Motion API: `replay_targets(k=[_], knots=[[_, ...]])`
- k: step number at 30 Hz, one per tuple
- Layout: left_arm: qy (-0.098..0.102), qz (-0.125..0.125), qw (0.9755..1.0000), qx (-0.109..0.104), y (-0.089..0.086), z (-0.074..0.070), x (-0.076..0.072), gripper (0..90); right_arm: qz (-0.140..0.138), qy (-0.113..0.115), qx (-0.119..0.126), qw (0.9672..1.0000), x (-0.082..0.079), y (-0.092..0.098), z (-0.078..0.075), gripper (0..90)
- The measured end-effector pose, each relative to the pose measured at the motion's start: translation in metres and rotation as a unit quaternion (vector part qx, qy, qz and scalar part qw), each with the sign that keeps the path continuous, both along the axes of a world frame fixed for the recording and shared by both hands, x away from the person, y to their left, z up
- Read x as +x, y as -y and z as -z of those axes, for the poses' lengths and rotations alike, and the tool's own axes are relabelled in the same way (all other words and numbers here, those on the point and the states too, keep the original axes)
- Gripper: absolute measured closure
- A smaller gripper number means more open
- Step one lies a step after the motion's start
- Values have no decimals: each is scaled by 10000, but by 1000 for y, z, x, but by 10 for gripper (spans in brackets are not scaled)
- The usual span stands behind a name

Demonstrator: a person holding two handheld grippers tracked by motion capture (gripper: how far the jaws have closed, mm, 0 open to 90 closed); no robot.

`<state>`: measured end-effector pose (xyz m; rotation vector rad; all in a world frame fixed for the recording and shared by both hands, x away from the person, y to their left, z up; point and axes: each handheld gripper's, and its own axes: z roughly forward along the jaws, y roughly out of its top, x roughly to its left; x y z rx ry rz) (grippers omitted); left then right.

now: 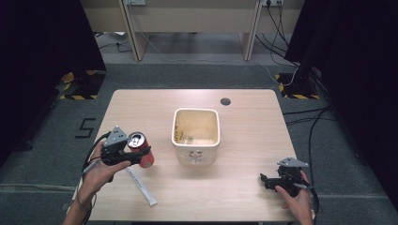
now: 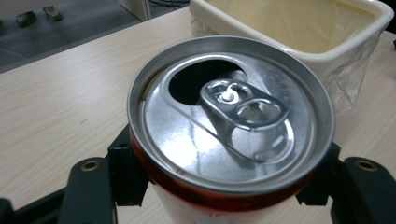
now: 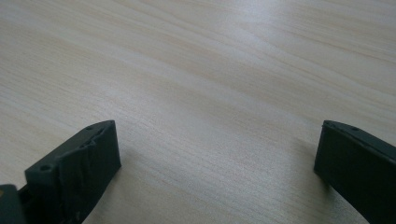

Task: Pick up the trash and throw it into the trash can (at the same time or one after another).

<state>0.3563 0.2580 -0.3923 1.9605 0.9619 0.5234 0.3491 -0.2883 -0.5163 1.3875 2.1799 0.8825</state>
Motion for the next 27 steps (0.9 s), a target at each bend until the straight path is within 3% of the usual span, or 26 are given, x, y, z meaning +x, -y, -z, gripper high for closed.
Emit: replay_targets(k=[27], knots=[[150,275,9995,79,18,-37,13,337,-11,-5,-7,10000,0,0,0,2]])
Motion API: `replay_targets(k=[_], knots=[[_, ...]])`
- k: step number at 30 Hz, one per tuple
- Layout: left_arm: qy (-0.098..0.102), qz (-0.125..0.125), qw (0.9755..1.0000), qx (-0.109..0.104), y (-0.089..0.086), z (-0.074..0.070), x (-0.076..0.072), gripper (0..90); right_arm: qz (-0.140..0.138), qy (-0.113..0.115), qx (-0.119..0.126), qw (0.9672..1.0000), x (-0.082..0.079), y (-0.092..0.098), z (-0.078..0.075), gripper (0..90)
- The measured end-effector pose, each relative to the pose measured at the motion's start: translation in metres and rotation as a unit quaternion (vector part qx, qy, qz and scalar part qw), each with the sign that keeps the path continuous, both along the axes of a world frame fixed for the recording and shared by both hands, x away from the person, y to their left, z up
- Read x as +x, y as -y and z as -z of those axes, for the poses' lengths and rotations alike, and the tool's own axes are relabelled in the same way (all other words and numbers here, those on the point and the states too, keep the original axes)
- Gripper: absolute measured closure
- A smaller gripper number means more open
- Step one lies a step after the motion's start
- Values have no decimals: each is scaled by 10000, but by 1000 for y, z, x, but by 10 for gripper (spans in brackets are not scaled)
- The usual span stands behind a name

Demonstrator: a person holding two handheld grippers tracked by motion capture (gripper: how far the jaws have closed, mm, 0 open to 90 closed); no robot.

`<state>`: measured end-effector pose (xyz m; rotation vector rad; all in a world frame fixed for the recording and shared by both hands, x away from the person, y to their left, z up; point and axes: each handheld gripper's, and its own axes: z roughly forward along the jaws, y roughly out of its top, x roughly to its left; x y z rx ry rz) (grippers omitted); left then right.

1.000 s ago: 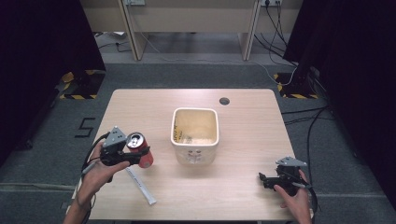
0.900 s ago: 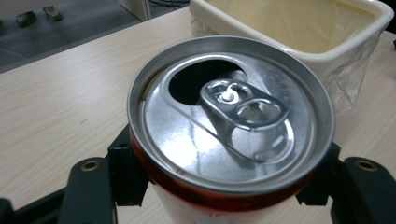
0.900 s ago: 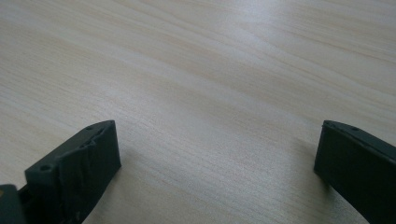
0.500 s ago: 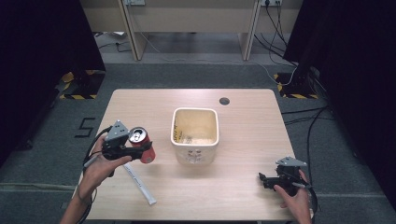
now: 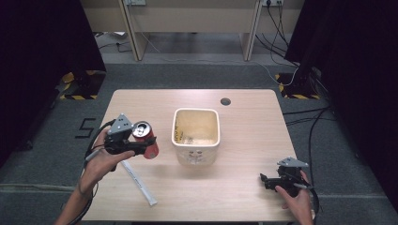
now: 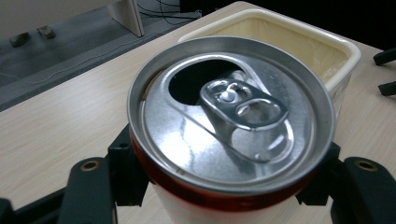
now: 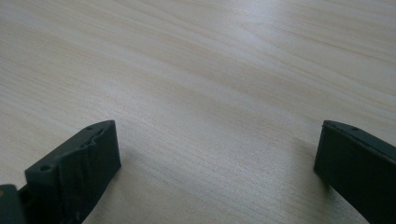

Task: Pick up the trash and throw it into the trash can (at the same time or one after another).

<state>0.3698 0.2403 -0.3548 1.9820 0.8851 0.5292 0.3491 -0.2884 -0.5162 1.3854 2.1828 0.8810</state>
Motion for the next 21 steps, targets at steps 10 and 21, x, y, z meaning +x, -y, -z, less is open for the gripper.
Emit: replay_targets(k=[10,21], knots=[[2,24,10000,-14,2,-8,3,336,-13,5,2,10000,0,0,0,2],[31,110,9999,-22,7,-20,5,337,-14,13,7,10000,0,0,0,3]])
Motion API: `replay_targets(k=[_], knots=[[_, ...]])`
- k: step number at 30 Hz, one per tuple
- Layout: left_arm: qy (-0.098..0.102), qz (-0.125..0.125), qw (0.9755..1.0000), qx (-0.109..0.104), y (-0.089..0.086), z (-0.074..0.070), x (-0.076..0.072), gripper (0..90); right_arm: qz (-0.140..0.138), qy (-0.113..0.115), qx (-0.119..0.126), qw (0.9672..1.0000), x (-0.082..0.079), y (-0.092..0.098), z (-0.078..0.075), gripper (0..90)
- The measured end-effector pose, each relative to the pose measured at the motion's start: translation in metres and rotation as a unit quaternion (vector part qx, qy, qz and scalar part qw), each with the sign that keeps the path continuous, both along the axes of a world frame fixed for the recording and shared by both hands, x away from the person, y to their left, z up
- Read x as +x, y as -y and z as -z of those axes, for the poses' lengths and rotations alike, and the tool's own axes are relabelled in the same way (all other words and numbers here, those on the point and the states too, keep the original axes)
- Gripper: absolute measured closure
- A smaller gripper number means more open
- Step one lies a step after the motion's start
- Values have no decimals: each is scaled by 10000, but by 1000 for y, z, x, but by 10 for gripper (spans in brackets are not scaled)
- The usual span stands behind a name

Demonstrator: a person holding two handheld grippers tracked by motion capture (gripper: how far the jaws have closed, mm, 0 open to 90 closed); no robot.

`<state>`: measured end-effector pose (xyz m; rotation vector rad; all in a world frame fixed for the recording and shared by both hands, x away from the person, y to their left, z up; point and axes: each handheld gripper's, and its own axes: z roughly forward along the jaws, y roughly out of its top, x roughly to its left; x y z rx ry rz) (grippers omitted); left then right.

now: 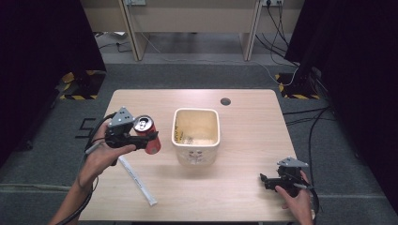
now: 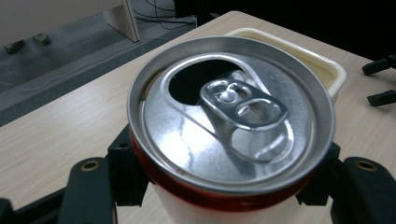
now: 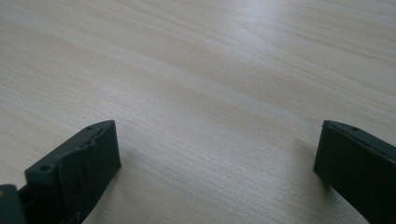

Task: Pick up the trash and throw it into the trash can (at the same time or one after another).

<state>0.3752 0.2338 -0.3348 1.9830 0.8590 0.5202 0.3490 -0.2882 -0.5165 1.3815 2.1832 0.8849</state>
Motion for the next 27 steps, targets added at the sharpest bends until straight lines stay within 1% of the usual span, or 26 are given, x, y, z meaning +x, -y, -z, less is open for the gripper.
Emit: replay_targets(k=[9,20,27], knots=[[-40,57,10000,22,4,-4,3,336,0,0,0,10000,0,0,0,3],[-22,95,9999,48,9,-10,7,337,0,0,0,10000,0,0,0,2],[52,133,9999,71,14,-21,9,337,-2,-3,0,10000,0,0,0,3]])
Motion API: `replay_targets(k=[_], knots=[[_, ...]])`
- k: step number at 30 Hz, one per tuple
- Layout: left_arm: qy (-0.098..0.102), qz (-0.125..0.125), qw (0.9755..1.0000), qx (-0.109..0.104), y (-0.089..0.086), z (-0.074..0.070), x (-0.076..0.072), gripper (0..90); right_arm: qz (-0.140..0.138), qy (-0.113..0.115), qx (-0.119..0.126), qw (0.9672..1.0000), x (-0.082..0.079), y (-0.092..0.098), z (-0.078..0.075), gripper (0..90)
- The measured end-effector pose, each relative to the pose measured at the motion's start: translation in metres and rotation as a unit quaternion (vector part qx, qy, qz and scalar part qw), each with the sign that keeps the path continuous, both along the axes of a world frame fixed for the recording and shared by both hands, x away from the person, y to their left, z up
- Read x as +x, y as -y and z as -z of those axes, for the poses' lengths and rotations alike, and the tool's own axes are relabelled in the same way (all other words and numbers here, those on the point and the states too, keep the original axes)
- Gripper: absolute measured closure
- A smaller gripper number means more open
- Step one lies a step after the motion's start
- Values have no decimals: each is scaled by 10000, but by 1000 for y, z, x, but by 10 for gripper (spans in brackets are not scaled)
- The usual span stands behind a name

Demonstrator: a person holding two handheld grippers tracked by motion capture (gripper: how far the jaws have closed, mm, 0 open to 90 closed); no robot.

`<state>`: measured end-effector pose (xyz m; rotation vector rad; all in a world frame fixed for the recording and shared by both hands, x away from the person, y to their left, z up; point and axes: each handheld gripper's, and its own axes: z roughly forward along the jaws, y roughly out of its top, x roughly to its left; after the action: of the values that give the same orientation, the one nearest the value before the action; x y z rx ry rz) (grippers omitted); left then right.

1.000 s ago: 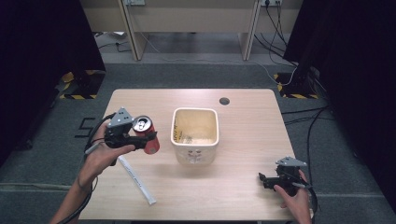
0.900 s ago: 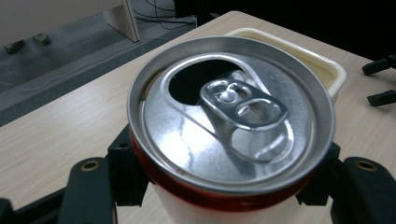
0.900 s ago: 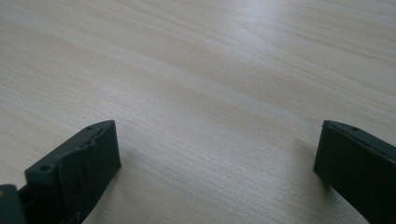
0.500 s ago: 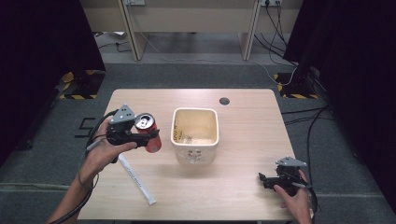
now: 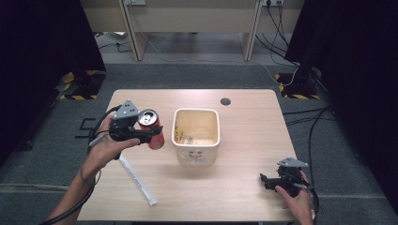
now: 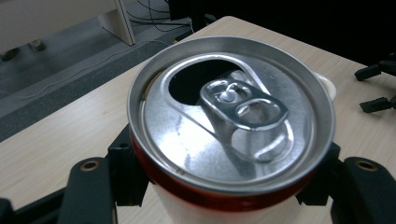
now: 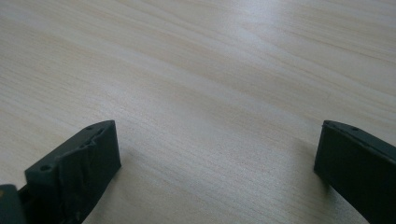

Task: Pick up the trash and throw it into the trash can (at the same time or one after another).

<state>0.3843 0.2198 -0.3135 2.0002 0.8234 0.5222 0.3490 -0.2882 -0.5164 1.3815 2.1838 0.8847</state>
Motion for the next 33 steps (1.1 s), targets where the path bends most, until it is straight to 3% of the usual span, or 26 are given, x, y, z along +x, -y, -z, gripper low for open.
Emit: replay_targets(k=[6,15,33], knots=[[105,31,9999,41,4,-14,0,337,0,3,0,10000,0,0,0,2],[151,115,9998,39,17,-24,5,337,0,5,0,10000,0,0,0,3],[112,225,9996,-94,40,-24,22,337,-2,-5,-3,10000,0,0,0,3]])
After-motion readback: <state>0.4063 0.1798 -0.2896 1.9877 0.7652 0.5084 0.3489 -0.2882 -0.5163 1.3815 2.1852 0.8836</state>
